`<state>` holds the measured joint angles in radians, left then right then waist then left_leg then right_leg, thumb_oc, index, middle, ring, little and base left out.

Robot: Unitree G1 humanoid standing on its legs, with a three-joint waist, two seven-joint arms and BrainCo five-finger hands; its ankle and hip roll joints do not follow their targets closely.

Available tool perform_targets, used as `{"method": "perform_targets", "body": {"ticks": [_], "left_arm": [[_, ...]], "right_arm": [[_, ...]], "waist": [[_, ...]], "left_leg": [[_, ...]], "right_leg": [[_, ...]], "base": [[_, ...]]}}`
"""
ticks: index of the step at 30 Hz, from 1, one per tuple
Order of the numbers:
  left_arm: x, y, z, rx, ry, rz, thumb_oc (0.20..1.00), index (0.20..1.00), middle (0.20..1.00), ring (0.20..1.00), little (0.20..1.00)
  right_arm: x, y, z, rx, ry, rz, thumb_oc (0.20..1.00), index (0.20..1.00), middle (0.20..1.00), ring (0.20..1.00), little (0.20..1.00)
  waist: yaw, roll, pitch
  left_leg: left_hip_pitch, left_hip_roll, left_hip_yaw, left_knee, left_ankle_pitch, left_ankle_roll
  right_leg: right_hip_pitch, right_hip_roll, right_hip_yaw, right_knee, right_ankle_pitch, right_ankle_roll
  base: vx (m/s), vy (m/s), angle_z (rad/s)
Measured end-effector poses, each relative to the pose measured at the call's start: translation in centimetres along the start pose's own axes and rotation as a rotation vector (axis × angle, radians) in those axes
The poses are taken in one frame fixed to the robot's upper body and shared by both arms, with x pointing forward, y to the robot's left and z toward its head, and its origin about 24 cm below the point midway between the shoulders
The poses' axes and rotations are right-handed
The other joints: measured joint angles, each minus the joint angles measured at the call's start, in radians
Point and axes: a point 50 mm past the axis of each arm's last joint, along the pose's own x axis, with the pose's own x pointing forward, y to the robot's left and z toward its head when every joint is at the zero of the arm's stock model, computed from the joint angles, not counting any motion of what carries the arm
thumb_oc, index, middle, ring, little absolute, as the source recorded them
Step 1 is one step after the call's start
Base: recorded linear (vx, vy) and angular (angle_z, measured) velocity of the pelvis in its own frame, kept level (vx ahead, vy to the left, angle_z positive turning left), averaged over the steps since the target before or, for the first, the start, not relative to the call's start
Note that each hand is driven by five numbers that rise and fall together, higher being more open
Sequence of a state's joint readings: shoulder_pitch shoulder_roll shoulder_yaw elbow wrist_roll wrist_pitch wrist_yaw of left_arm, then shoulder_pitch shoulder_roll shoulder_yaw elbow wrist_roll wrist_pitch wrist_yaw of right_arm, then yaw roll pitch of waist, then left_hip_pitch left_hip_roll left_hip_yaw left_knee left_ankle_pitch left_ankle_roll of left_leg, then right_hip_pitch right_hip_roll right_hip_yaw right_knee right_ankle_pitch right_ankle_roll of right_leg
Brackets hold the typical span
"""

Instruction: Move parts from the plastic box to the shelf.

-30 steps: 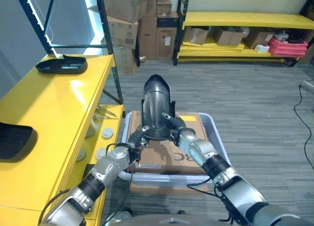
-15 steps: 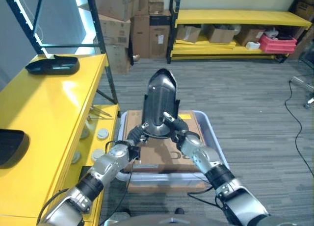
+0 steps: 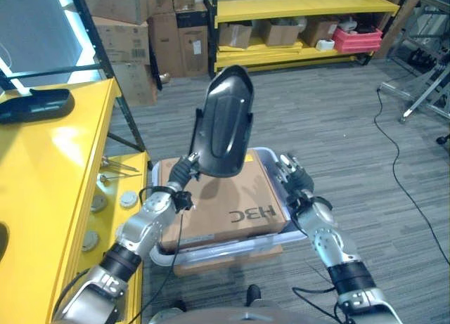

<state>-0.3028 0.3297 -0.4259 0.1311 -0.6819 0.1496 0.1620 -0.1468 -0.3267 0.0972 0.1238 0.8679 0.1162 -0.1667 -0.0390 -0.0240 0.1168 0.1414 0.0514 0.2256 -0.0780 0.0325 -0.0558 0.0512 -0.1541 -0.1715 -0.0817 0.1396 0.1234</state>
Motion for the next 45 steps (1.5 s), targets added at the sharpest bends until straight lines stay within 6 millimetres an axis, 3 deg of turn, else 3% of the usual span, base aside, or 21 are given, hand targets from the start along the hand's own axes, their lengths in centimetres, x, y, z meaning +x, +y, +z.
{"method": "perform_targets", "body": {"ticks": [10,15,17,19,20,23,25,26,27,28,30,31,32,33,35,38,39,40,43,44,45], "left_arm": [[0.0,-0.1,0.4,0.039,-0.049,0.003,0.200,0.200,0.200,0.200,0.200],[-1.0,2.4,3.2,0.162,-0.185,0.074,0.200,0.200,0.200,0.200,0.200],[-1.9,3.2,5.4,0.210,-0.267,0.073,0.200,0.200,0.200,0.200,0.200],[-2.4,2.9,7.4,0.235,-0.353,0.028,0.200,0.200,0.200,0.200,0.200],[-2.9,3.7,8.2,0.245,-0.405,0.064,0.200,0.200,0.200,0.200,0.200],[-3.6,4.4,7.2,0.206,-0.431,0.094,0.200,0.200,0.200,0.200,0.200],[-4.8,4.9,5.1,0.184,-0.377,0.083,0.200,0.200,0.200,0.200,0.200],[-5.2,5.4,4.6,0.180,-0.359,0.096,0.200,0.200,0.200,0.200,0.200],[-5.6,5.8,4.4,0.190,-0.343,0.090,0.200,0.200,0.200,0.200,0.200],[-6.0,6.6,5.6,0.224,-0.379,0.095,0.200,0.200,0.200,0.200,0.200],[-6.2,7.0,6.2,0.230,-0.409,0.113,0.200,0.200,0.200,0.200,0.200],[-6.3,7.1,6.6,0.237,-0.425,0.123,0.200,0.200,0.200,0.200,0.200],[-6.3,7.0,7.1,0.240,-0.445,0.122,0.200,0.200,0.200,0.200,0.200],[-6.3,6.2,7.7,0.197,-0.509,0.130,0.200,0.200,0.200,0.200,0.200],[-6.6,6.3,8.4,0.210,-0.548,0.154,0.200,0.200,0.200,0.200,0.200],[-6.9,7.1,9.0,0.229,-0.584,0.233,0.200,0.200,0.200,0.200,0.200],[-6.7,7.1,9.2,0.229,-0.592,0.242,0.200,0.200,0.200,0.200,0.200],[-6.6,7.0,9.1,0.220,-0.593,0.247,0.200,0.200,0.200,0.200,0.200],[-7.2,7.6,8.9,0.209,-0.596,0.304,0.200,0.200,0.200,0.200,0.200],[-8.0,8.3,8.4,0.241,-0.564,0.327,0.200,0.200,0.200,0.200,0.200],[-9.0,9.4,8.3,0.264,-0.553,0.360,0.200,0.200,0.200,0.200,0.200]], "right_arm": [[-0.5,0.2,-2.1,-0.015,0.089,0.026,1.000,1.000,1.000,1.000,1.000],[-1.9,-1.2,-4.1,-0.064,0.176,-0.017,1.000,1.000,1.000,1.000,1.000],[-3.6,-3.6,-6.4,-0.083,0.260,-0.098,1.000,1.000,1.000,1.000,1.000],[-7.1,-6.3,-10.3,-0.092,0.412,-0.182,1.000,1.000,1.000,1.000,1.000],[-7.7,-7.0,-11.8,-0.125,0.483,-0.176,1.000,1.000,1.000,1.000,1.000],[-5.6,-7.8,-9.7,-0.202,0.421,-0.141,1.000,1.000,1.000,1.000,1.000],[-4.9,-7.7,-9.0,-0.215,0.386,-0.140,1.000,1.000,1.000,1.000,1.000],[-4.9,-7.4,-8.9,-0.211,0.375,-0.130,1.000,1.000,1.000,1.000,1.000],[-5.1,-7.0,-9.4,-0.191,0.369,-0.132,1.000,1.000,1.000,1.000,1.000],[-4.8,-5.6,-10.3,-0.176,0.373,-0.096,1.000,1.000,1.000,1.000,1.000],[-4.7,-4.7,-10.9,-0.184,0.388,-0.064,1.000,1.000,1.000,1.000,1.000],[-5.0,-4.7,-11.3,-0.224,0.405,-0.052,1.000,1.000,1.000,1.000,1.000],[-5.3,-4.8,-11.6,-0.255,0.417,-0.050,1.000,1.000,1.000,1.000,1.000],[-5.5,-5.9,-11.1,-0.358,0.426,-0.057,1.000,1.000,1.000,1.000,1.000],[-5.9,-7.4,-11.3,-0.422,0.451,-0.124,1.000,1.000,1.000,1.000,1.000],[-6.6,-8.7,-11.7,-0.541,0.496,-0.149,1.000,1.000,1.000,1.000,1.000],[-7.2,-9.1,-12.2,-0.580,0.523,-0.152,1.000,1.000,1.000,1.000,1.000],[-7.7,-9.6,-12.5,-0.601,0.548,-0.159,1.000,1.000,1.000,1.000,1.000],[-7.6,-9.9,-13.2,-0.628,0.597,-0.166,1.000,1.000,1.000,1.000,1.000],[-7.5,-9.6,-13.7,-0.626,0.609,-0.163,1.000,1.000,1.000,1.000,1.000],[-7.2,-9.3,-13.8,-0.624,0.603,-0.158,1.000,1.000,1.000,1.000,1.000]], "waist": [[0.006,0.005,-0.002],[0.039,0.005,-0.002],[0.052,0.009,0.000],[0.027,0.011,0.006],[0.077,0.012,0.007],[0.126,0.069,0.020],[0.189,0.067,0.055],[0.207,0.061,0.065],[0.211,0.042,0.071],[0.209,0.000,0.070],[0.203,-0.028,0.070],[0.173,-0.057,0.057],[0.142,-0.077,0.058],[0.124,-0.013,0.058],[0.110,-0.008,0.044],[0.091,-0.013,0.042],[0.079,-0.008,0.039],[0.072,0.013,0.028],[0.145,0.066,0.024],[0.158,0.049,0.012],[0.169,0.028,0.009]], "left_leg": [[0.000,-0.002,0.002,0.000,-0.001,-0.001],[-0.018,-0.001,-0.009,0.001,-0.001,-0.001],[-0.045,0.005,-0.071,0.014,0.003,0.002],[-0.106,0.019,-0.239,0.053,0.015,-0.012],[-0.126,0.036,-0.262,0.054,0.029,-0.031],[-0.237,0.091,-0.348,0.122,0.099,-0.119],[-0.311,0.106,-0.356,0.135,0.292,-0.147],[-0.334,0.099,-0.321,0.140,0.359,-0.100],[-0.369,0.087,-0.164,0.179,0.274,-0.100],[-0.381,0.061,-0.087,0.209,0.142,-0.099],[-0.329,0.065,-0.096,0.254,0.072,-0.100],[-0.321,0.057,-0.060,0.322,0.030,-0.096],[-0.313,0.044,-0.036,0.349,0.006,-0.080],[-0.258,0.132,-0.046,0.329,-0.038,-0.105],[-0.186,0.184,0.018,0.307,-0.054,-0.117],[-0.128,0.145,0.163,0.293,-0.066,-0.088],[-0.117,0.136,0.227,0.287,-0.071,-0.082],[-0.112,0.130,0.246,0.260,-0.083,-0.071],[-0.124,0.095,0.233,0.165,-0.099,0.018],[-0.109,0.033,0.188,0.113,-0.097,0.018],[-0.104,-0.007,0.166,0.102,-0.065,0.043]], "right_leg": [[-0.002,0.002,0.002,0.000,0.000,-0.001],[-0.019,0.003,0.004,0.015,-0.002,-0.002],[-0.030,0.000,0.006,0.096,-0.049,0.002],[-0.006,0.047,0.074,0.140,-0.147,-0.015],[-0.006,0.073,0.055,0.128,-0.166,-0.033],[-0.022,0.161,-0.014,0.148,-0.185,-0.089],[-0.068,0.198,-0.052,0.230,-0.233,-0.172],[-0.073,0.197,-0.069,0.251,-0.241,-0.205],[-0.069,0.176,-0.158,0.230,-0.219,-0.257],[-0.086,0.166,-0.200,0.178,-0.202,-0.256],[-0.090,0.152,-0.218,0.132,-0.156,-0.235],[-0.077,0.123,-0.292,0.069,-0.103,-0.224],[-0.068,0.105,-0.310,0.032,-0.106,-0.169],[-0.149,0.111,-0.247,0.225,-0.231,-0.174],[-0.142,0.086,-0.303,0.194,-0.179,-0.201],[-0.108,0.071,-0.330,0.063,-0.152,-0.102],[-0.104,0.040,-0.399,0.067,-0.092,-0.063],[-0.109,0.043,-0.421,0.078,-0.092,-0.067],[-0.187,0.011,-0.394,0.252,-0.141,-0.083],[-0.194,-0.037,-0.338,0.400,-0.211,-0.058],[-0.137,-0.050,-0.313,0.320,-0.189,-0.082]], "base": [[0.01,-0.016,-0.01],[-0.01,-0.139,0.07],[-0.02,-0.390,0.99],[-0.05,-0.410,2.12],[-0.13,-0.409,1.41],[-0.18,-0.434,0.98],[-0.15,-0.342,1.45],[-0.14,-0.218,1.51],[-0.13,-0.135,1.55],[-0.17,-0.075,1.38],[-0.15,-0.032,0.66],[-0.07,0.013,0.85],[-0.07,0.045,1.25],[0.00,0.074,1.08],[-0.02,0.110,1.11],[-0.09,0.148,1.14],[-0.05,0.195,1.36],[-0.05,0.223,1.40],[-0.03,0.237,0.70],[-0.02,0.241,0.96],[-0.02,0.261,0.87]]}}
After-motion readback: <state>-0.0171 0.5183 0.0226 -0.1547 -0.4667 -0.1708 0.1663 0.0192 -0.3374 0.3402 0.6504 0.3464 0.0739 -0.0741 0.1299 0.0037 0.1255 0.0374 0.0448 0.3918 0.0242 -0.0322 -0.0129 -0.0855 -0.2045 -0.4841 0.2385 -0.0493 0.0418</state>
